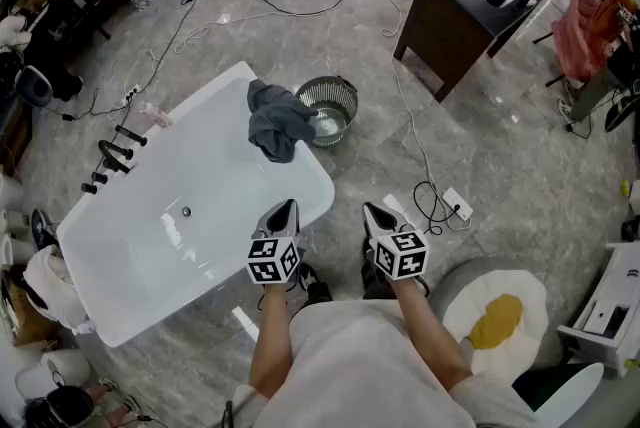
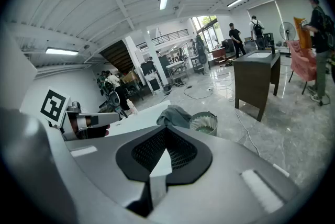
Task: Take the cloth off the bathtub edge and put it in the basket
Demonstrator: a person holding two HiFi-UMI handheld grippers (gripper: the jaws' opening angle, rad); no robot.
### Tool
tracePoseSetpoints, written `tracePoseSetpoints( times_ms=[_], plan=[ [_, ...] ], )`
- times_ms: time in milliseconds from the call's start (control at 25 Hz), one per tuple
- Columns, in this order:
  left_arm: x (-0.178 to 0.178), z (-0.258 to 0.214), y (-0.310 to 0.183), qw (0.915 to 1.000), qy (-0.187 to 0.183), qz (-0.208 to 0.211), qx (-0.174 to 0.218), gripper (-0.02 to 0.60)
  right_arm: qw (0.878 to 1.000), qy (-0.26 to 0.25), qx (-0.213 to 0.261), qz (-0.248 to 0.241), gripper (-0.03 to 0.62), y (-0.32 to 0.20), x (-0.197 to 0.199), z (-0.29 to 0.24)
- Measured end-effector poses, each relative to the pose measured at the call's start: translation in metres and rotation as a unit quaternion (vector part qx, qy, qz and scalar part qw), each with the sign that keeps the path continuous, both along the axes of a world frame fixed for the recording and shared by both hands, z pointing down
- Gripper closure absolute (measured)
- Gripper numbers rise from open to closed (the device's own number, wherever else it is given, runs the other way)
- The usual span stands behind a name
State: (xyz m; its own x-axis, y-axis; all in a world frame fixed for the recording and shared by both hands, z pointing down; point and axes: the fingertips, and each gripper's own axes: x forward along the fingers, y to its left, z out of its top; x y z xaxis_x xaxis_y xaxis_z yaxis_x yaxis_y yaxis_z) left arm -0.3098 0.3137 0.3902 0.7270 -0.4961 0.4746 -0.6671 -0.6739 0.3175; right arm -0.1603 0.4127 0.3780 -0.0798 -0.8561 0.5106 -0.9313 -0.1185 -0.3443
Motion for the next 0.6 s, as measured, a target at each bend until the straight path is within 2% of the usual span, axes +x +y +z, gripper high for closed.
tracePoseSetpoints(
  times_ms=[120, 280, 480, 600],
  plan=[
    [-0.014, 0.003, -0.003, 0.9998, -0.013, 0.011, 0.005, 0.523, 1.0, 0.001, 0.008, 0.011, 0.592, -0.008, -0.016, 0.0],
    [-0.015, 0.006, -0.008, 0.9998, -0.013, 0.015, 0.006, 0.523, 1.0, 0.011, 0.013, 0.014, 0.592, -0.011, -0.021, -0.003],
    [-0.002, -0.001, -0.011, 0.9996, -0.008, 0.025, 0.007, 0.523, 1.0, 0.015, 0.011, 0.022, 0.592, -0.009, -0.01, -0.003],
    [0.014, -0.006, -0.014, 0.9995, -0.007, 0.026, 0.015, 0.523, 0.999, -0.015, 0.035, 0.034, 0.592, -0.011, 0.006, -0.007]
  ],
)
